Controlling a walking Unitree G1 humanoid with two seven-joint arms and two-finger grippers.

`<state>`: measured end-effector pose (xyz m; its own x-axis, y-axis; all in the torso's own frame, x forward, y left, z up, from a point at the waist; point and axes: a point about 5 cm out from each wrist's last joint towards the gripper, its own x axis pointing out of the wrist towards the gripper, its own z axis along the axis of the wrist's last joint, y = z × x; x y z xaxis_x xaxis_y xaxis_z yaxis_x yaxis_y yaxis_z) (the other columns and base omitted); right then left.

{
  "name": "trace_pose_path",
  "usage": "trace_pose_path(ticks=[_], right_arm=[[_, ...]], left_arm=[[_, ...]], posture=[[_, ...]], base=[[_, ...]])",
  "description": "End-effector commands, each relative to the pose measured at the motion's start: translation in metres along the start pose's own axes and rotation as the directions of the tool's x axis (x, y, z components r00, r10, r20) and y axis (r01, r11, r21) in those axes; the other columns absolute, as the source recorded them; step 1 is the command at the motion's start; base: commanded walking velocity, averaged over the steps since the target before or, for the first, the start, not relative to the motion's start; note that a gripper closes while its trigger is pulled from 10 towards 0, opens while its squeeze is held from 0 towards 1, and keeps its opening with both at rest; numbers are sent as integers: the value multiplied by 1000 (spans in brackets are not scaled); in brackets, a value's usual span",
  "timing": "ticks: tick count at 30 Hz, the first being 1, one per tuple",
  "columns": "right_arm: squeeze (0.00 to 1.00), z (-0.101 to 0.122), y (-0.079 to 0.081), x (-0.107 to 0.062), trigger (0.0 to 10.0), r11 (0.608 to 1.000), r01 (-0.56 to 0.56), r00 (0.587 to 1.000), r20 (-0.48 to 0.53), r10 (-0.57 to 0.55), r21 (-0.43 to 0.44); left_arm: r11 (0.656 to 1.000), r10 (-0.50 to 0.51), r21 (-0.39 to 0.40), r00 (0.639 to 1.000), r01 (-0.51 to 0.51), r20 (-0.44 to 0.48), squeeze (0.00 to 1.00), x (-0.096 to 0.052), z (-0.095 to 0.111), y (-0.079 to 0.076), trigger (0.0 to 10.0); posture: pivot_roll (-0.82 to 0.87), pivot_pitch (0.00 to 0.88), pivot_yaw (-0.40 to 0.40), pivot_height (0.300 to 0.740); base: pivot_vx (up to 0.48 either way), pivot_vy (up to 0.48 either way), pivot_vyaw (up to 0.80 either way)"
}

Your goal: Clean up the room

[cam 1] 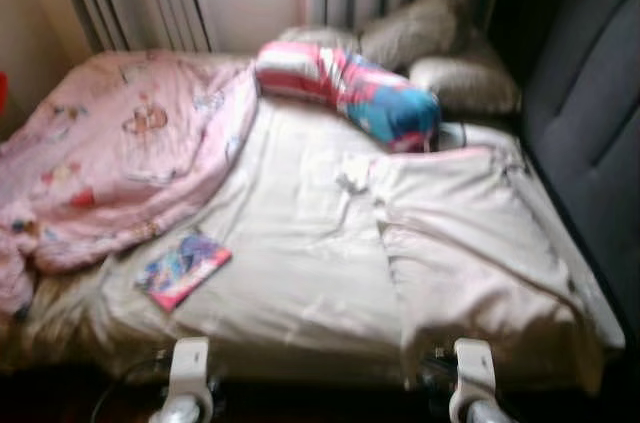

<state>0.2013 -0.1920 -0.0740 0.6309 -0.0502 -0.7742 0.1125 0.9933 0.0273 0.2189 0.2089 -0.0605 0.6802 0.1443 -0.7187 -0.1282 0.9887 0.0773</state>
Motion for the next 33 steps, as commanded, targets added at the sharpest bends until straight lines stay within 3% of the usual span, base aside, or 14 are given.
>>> trace_pose_path(ticks=[1,19,33], right_arm=[[0,2,-4,0,10000,1000,10,1000,0,-10,-11],[0,-1,-5,-1,10000,1000,16,1000,-3,-16,-10],[0,-2,-5,-1,10000,1000,16,1000,-5,-16,-9]], left_arm=[[1000,-14,11,999,15,-31,0,-1,-7,-4,10000],[999,-24,20,999,25,-27,0,-1,-8,-6,10000],[999,-27,29,999,27,-23,0,-2,-9,-5,10000]], posture=[[-24,0,5,740],[-34,0,6,740],[-39,0,10,740]], base=[[0,-364,0],[0,-347,0],[0,-37,0]])
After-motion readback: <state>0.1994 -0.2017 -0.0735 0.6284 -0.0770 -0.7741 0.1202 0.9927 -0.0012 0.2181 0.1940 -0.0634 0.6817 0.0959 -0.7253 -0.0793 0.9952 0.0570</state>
